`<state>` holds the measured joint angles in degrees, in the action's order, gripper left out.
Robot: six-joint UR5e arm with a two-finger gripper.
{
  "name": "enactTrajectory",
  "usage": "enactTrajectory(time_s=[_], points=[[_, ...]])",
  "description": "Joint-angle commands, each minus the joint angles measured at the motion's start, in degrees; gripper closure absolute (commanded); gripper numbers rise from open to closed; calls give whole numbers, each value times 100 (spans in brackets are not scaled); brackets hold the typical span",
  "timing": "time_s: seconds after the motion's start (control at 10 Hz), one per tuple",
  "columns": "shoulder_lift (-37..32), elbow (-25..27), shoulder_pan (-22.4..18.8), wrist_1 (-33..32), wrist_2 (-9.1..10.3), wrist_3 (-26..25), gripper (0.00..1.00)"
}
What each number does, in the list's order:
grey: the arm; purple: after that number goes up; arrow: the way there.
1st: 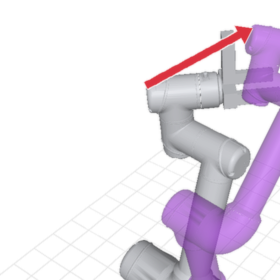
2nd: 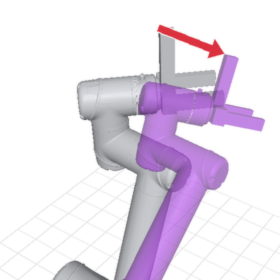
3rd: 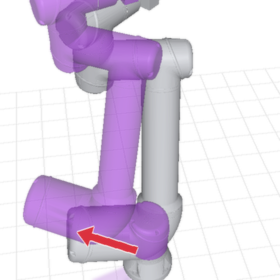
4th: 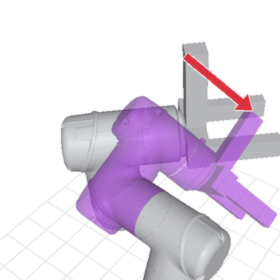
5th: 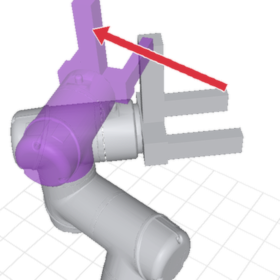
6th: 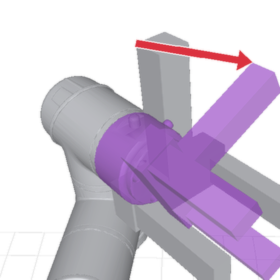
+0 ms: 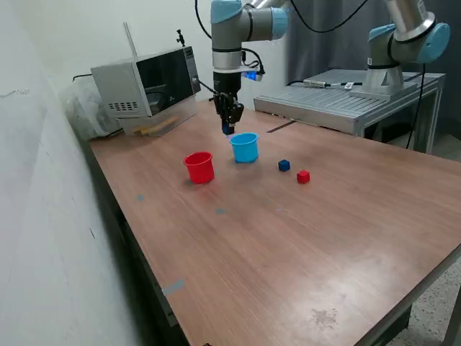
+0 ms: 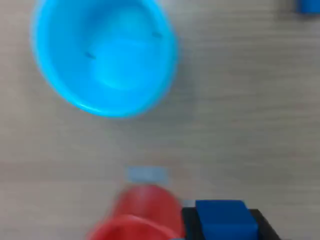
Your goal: Place red objects in the red bin, and blue objects in the blue bin.
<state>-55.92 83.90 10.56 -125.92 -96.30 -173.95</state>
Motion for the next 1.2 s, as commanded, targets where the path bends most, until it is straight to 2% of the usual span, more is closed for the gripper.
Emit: enactTrajectory(time_s=[0.0,0.4,0.8,1.1], points=[[-339,538,658,6,-20,151,100],[-603,1390,816,24,-117,248,100],[-657,1629,782,24,-108,248,100],[-666,1612,659,33,-126,230,100]])
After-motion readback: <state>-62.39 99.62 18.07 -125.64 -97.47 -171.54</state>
